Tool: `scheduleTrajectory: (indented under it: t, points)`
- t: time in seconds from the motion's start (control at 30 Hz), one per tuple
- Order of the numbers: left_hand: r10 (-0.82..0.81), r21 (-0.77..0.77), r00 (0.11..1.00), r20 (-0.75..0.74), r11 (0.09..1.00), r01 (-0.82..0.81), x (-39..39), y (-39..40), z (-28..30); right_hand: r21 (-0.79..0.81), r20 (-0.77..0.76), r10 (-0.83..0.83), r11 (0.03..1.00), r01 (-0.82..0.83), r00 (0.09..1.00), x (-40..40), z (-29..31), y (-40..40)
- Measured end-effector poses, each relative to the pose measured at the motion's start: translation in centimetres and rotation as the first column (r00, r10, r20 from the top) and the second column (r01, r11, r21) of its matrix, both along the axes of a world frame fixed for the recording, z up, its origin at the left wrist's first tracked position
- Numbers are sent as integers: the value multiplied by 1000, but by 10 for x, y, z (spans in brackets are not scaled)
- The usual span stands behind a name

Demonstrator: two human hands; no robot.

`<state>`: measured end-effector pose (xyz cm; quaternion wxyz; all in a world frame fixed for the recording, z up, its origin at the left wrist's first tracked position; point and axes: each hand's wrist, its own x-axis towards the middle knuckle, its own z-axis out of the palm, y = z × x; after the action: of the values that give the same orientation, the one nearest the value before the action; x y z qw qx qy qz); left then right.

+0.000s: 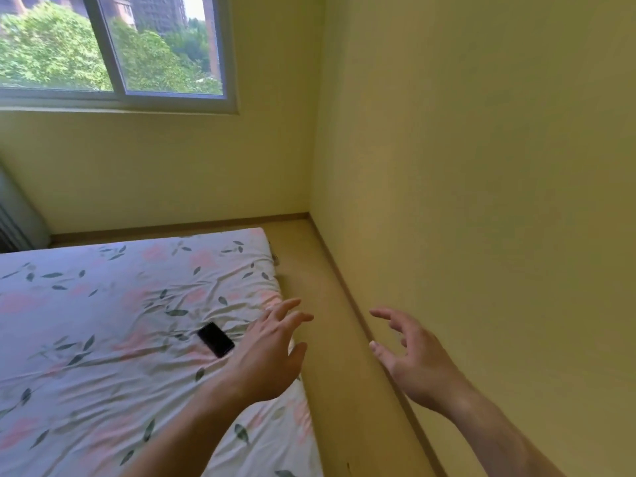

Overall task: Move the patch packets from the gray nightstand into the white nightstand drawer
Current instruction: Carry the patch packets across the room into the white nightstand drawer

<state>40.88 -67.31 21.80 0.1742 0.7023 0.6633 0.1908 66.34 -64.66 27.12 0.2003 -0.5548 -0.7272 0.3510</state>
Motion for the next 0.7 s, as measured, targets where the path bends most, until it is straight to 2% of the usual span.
scheduleTrajectory:
  t: [0.23, 0.47, 0.6, 0.7]
  points:
    - [221, -1, 974, -41, 975, -221, 51, 99, -14, -23, -26, 186, 982, -186, 982, 54, -22, 149]
    - [369, -52, 925, -87, 926, -374, 96, 178, -4, -4, 49, 364, 931, -364, 930, 102, -18, 294]
    - [540, -70, 833, -123, 832, -550, 77, 168, 3, 26, 5, 498, 867, -498, 867, 71, -17, 352]
    - [662, -67, 734, -149, 734, -676, 58, 148, 12, 47, -35, 617, 787, -616, 786, 22, -18, 382]
